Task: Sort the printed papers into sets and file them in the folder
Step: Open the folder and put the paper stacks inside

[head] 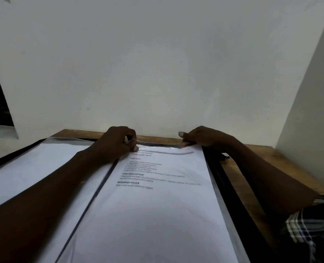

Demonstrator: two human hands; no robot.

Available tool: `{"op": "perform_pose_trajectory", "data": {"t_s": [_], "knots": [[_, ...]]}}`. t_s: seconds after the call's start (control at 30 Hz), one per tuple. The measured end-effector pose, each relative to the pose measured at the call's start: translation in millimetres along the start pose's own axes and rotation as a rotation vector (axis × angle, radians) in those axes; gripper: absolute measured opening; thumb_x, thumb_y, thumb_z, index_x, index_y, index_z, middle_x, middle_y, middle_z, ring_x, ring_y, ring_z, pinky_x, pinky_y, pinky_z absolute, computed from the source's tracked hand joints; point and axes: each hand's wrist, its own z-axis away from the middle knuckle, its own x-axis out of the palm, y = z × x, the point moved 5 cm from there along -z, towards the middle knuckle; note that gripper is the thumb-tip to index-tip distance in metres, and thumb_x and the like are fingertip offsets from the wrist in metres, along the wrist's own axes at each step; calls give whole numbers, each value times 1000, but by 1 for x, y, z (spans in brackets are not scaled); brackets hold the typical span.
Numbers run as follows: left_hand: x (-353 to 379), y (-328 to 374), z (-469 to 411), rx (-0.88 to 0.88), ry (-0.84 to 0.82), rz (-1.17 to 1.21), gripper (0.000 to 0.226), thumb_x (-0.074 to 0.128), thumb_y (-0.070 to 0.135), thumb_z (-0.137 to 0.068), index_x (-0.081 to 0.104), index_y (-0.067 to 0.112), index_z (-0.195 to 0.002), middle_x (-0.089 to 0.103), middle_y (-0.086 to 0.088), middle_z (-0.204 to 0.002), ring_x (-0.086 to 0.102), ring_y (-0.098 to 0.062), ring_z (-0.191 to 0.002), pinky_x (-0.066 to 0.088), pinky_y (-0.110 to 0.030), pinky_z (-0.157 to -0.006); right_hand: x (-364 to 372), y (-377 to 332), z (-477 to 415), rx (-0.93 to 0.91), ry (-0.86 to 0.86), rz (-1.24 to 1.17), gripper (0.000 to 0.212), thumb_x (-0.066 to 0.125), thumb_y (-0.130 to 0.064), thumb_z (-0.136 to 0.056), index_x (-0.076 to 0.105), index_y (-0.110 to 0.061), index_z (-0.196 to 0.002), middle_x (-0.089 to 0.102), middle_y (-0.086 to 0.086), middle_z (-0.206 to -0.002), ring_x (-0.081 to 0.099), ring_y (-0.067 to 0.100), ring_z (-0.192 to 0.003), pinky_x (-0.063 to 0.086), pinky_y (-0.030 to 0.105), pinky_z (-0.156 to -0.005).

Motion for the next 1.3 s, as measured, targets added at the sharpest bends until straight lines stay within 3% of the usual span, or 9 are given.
{"op": "perform_pose_trajectory", "data": {"t_s": [0.13,0.3,0.43,0.53,0.63,0.83,1.0,1.13,1.3], "knots": [[1,-7,-2,-10,19,-11,28,76,16,-80,56,28,-65,57,8,-76,50,2,-63,33,-15,-58,10,-13,4,46,-70,134,63,39,-73,-86,73,-23,-72,60,-6,-81,55,11,-77,36,23,-72],[3,-11,-3,-23,28,22,30,79,18,-77,56,32,-63,58,7,-78,47,-3,-64,34,-28,-65,12,-14,8,7,-212,209,38,58,-57,-88,75,-26,-73,62,-12,-69,56,8,-71,41,20,-70],[4,-11,-3,-31,5,60,27,79,19,-77,58,31,-64,62,6,-81,49,-1,-63,37,-26,-63,9,-10,2,-54,-205,93,41,70,-60,-74,79,-21,-82,65,-12,-66,58,14,-73,45,25,-74],[4,-14,-3,-26,7,76,12,77,21,-80,65,23,-79,64,5,-82,50,2,-59,36,-13,-56,4,-20,4,-150,-97,-61,46,71,-59,-72,77,-15,-84,72,7,-87,64,17,-82,48,30,-82],[3,-15,-3,-49,1,93,23,77,27,-81,66,25,-101,64,5,-91,54,-3,-62,40,-14,-61,5,-28,15,-190,12,-286,26,69,-32,-88,67,-7,-87,62,7,-75,57,2,-59,43,13,-59],[-6,-9,-3,-48,-8,39,44,77,24,-82,58,28,-122,63,-2,-108,57,-15,-73,43,-23,-70,3,-8,68,95,125,-482,58,74,-37,-83,47,-15,-130,59,7,-113,59,11,-81,45,20,-56],[-29,11,3,-76,-110,4,48,73,16,-85,54,26,-128,57,-3,-115,64,-20,-78,44,-24,-73,7,-21,123,139,-20,-607,16,65,-18,-92,61,-7,-103,70,7,-86,66,12,-62,53,25,-53],[-45,31,34,-110,-87,124,42,73,23,-86,57,29,-124,62,0,-109,66,-18,-86,44,-16,-71,32,-25,166,299,-145,-478,15,67,-13,-89,65,-6,-102,70,6,-84,65,12,-61,52,23,-51],[-52,46,96,-131,-106,278,41,77,31,-82,60,31,-119,70,3,-98,66,-15,-88,51,-33,-85,41,-52,202,285,-143,-633,31,62,-14,-93,60,-2,-121,71,14,-109,70,26,-96,51,44,-98]]}}
